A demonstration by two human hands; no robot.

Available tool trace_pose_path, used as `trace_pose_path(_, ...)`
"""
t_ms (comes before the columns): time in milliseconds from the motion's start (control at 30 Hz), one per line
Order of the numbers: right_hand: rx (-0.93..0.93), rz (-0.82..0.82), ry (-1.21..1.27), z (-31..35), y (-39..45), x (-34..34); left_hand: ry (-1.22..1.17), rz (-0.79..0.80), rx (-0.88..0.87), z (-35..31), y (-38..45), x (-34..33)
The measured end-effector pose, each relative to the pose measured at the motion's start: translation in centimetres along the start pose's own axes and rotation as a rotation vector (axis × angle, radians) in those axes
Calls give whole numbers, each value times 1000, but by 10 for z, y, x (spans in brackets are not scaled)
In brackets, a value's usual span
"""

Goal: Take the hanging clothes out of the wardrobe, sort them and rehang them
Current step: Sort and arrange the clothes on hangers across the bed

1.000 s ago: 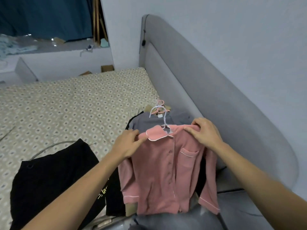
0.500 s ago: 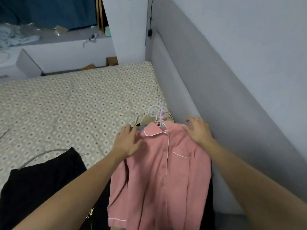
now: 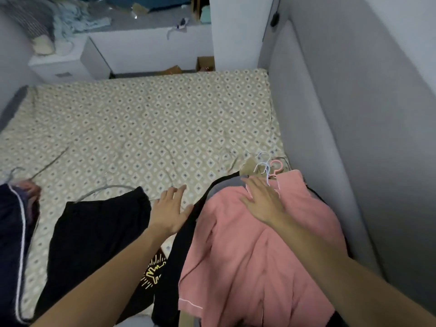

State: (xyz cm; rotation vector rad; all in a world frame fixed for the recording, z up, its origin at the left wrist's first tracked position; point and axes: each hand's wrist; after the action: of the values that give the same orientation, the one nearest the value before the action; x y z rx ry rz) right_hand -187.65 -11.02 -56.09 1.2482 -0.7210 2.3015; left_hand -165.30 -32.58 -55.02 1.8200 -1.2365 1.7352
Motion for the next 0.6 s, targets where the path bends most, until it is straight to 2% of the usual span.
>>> trace_pose_path(200, 103, 112, -7, 101, 48, -74, -18, -13, 98, 133, -7, -17)
trace_pose_path(333, 75, 183, -14, 165, 85, -143, -53, 2, 155, 242, -5, -42)
trace_pose_path(600, -53, 414, 106, 290, 212, -343, -61, 54, 424, 524, 16, -109)
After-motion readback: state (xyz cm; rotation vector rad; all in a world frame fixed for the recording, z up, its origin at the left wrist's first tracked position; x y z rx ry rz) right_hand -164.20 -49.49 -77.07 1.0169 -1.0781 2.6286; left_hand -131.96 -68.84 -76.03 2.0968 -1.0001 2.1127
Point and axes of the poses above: each hand's wrist, its own y-axis towards the middle knuckle, its own x-axis out of the back of the hand, z = x × y
